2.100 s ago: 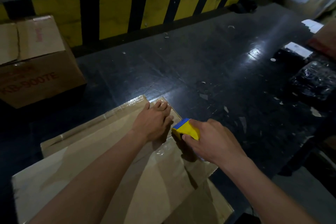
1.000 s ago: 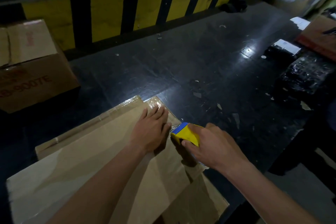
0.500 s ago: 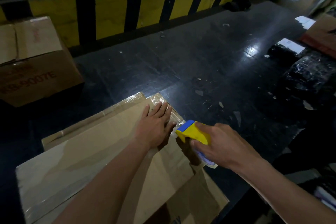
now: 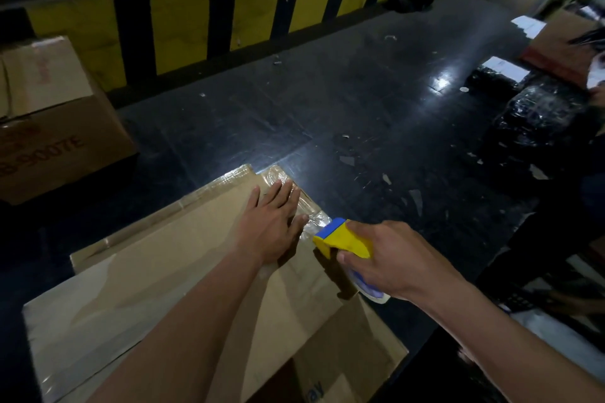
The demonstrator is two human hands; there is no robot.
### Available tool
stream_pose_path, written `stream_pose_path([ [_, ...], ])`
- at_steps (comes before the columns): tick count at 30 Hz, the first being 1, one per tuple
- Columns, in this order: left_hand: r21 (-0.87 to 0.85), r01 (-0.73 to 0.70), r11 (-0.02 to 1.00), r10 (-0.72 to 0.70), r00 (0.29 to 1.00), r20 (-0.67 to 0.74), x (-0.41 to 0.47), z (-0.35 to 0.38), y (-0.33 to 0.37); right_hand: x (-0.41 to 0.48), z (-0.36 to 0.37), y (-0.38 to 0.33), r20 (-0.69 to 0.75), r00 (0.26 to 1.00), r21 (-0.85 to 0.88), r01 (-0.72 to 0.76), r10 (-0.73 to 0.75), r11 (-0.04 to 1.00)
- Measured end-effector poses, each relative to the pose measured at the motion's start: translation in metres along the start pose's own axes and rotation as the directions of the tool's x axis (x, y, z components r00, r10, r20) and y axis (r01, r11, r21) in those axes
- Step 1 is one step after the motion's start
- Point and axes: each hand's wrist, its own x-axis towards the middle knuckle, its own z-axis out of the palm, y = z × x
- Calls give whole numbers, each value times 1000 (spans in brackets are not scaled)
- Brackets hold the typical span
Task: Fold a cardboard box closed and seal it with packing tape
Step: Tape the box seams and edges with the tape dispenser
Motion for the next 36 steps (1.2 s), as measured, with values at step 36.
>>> stream_pose_path([
  [36,22,-271,962,271,962,-38,20,0,8,-13,16,3,-48,997,-41,-61,59,997],
])
